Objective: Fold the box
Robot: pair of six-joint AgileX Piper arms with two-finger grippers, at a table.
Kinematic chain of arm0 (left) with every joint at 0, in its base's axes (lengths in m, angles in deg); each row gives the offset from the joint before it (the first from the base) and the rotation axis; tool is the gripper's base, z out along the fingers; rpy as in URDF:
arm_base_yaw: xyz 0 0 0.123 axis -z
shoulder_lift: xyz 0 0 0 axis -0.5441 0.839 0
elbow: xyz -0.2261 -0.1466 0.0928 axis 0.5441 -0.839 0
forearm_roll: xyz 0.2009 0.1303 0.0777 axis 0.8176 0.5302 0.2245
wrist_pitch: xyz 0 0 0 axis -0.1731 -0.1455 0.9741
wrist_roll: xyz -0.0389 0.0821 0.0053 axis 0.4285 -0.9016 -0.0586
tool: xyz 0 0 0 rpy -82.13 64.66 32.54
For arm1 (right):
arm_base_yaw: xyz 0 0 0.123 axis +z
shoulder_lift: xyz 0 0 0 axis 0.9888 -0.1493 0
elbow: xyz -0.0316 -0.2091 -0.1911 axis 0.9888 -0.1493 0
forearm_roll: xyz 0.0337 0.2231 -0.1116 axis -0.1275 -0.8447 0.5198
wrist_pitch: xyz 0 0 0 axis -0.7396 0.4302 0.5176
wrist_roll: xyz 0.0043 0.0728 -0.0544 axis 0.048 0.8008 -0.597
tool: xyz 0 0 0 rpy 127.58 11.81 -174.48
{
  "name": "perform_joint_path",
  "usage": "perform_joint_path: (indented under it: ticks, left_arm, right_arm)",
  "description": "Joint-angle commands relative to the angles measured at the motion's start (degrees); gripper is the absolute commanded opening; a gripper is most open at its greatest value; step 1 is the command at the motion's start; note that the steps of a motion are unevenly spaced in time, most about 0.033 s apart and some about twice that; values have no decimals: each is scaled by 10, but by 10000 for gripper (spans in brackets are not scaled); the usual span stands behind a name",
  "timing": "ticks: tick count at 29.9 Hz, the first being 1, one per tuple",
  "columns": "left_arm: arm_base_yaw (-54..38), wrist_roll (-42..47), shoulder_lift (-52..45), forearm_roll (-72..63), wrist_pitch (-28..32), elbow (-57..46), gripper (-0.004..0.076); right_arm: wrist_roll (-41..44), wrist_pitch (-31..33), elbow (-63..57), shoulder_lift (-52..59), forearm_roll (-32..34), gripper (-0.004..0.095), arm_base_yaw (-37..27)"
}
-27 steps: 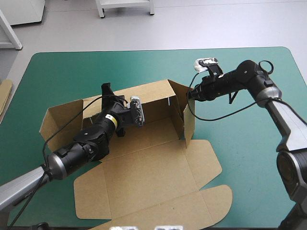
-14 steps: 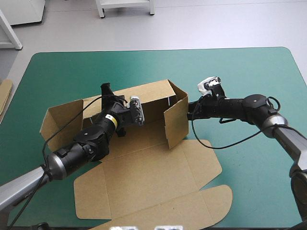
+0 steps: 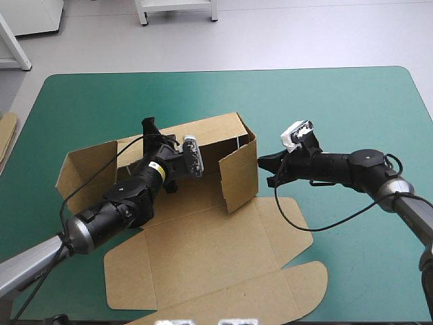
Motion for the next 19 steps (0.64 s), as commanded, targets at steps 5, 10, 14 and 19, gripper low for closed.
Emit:
perform_joint_path:
  ticks: [5, 10, 14, 19]
  left_arm:
    - [1, 26, 0, -72, -14, -7, -9]
    - [1, 26, 0, -73, -14, -7, -8]
    - [1, 29, 0, -73, -14, -7, -8]
    - [1, 29, 0, -73, -14, -7, -8]
  right_arm:
    - [-4, 71, 12, 27, -7, 330, -2]
    - [-4, 51, 12, 25, -19, 591, -2]
    - [-4, 65, 12, 25, -33, 600, 0]
    - [-9, 58, 12, 25, -35, 600, 0]
